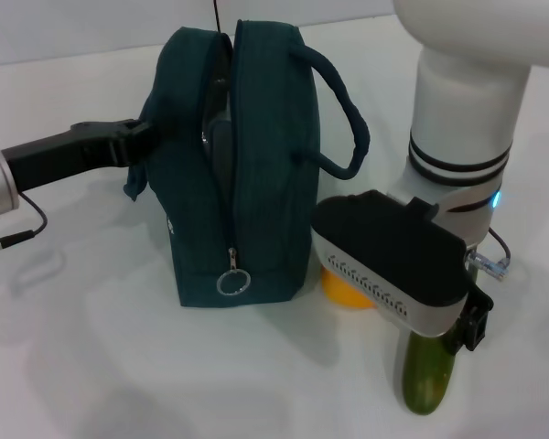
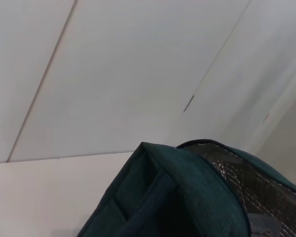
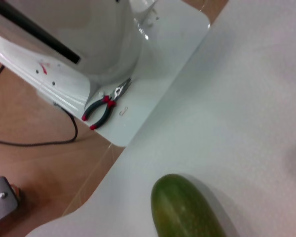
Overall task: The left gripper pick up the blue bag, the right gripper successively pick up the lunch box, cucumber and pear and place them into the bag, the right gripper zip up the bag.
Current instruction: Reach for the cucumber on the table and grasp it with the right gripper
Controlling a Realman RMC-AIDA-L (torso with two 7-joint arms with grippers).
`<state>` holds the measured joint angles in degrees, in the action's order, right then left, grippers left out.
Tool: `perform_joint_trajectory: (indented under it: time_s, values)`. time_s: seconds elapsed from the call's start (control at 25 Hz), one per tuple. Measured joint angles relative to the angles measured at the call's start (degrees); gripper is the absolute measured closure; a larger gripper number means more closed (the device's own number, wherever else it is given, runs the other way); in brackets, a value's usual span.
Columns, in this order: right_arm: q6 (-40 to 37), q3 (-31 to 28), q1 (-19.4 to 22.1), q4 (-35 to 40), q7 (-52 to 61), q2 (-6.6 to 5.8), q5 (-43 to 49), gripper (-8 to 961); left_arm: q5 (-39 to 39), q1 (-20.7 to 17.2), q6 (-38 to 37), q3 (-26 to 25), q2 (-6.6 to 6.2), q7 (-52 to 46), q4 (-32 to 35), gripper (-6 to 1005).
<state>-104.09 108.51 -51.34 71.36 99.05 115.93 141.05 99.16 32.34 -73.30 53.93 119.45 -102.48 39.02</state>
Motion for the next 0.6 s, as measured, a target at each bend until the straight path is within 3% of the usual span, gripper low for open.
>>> perform_joint_trajectory:
  time_s: [0.6]
  values:
    - [0.5, 2.7, 0.6, 0.5, -0.1, 0.09, 0.3, 256, 0.0, -0.4, 0.0, -1.2, -0.12, 0.0, 0.0, 945]
